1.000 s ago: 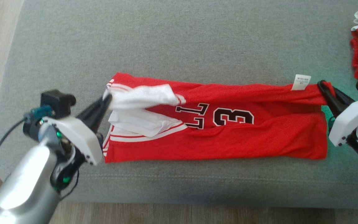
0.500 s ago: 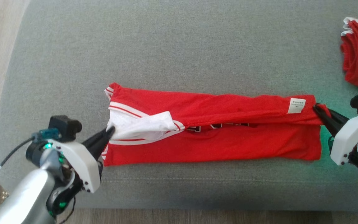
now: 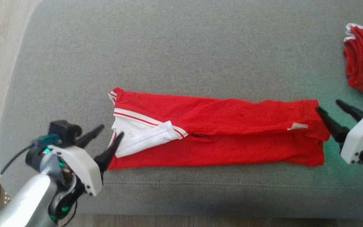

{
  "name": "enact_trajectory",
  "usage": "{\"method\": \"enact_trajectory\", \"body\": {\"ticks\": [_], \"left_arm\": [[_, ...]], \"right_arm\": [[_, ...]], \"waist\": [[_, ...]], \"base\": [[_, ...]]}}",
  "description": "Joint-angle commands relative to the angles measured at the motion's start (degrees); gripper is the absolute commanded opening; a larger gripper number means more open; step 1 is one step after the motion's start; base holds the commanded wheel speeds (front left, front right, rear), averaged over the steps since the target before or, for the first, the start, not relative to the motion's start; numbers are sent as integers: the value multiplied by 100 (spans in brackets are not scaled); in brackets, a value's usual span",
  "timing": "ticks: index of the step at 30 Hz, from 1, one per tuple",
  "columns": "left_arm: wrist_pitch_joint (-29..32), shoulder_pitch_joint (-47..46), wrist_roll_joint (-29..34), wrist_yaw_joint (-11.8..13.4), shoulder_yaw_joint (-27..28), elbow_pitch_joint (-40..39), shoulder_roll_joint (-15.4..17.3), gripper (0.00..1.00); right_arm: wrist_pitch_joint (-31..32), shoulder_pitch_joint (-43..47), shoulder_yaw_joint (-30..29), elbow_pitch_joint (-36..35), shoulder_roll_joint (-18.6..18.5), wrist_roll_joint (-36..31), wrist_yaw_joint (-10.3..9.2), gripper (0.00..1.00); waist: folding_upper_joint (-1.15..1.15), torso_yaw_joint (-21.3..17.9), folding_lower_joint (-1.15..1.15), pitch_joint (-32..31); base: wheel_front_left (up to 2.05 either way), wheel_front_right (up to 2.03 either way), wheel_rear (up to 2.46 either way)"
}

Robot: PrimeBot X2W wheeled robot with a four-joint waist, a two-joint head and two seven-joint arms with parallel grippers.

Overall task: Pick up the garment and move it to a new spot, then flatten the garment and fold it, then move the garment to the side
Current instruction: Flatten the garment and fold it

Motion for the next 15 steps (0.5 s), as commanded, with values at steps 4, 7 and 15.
{"method": "enact_trajectory", "body": {"ticks": [4, 7, 15], "left_arm": [[-605, -270, 3, 262, 593, -166, -39, 100], [-1241, -302, -123, 501, 931, -137, -329, 100], [-2013, -292, -294, 684, 1275, 29, -829, 100]], "right_arm": [[-335, 83, -339, -30, -4, 9, -1, 100], [-672, 63, -644, 12, 271, -61, -1, 100], [-1172, 47, -1280, 115, 764, -499, -1, 100]], "waist": [[0, 20, 0, -113], [0, 40, 0, -214], [0, 72, 0, -321]], "base": [[0, 0, 0], [0, 0, 0], [0, 0, 0]]}}
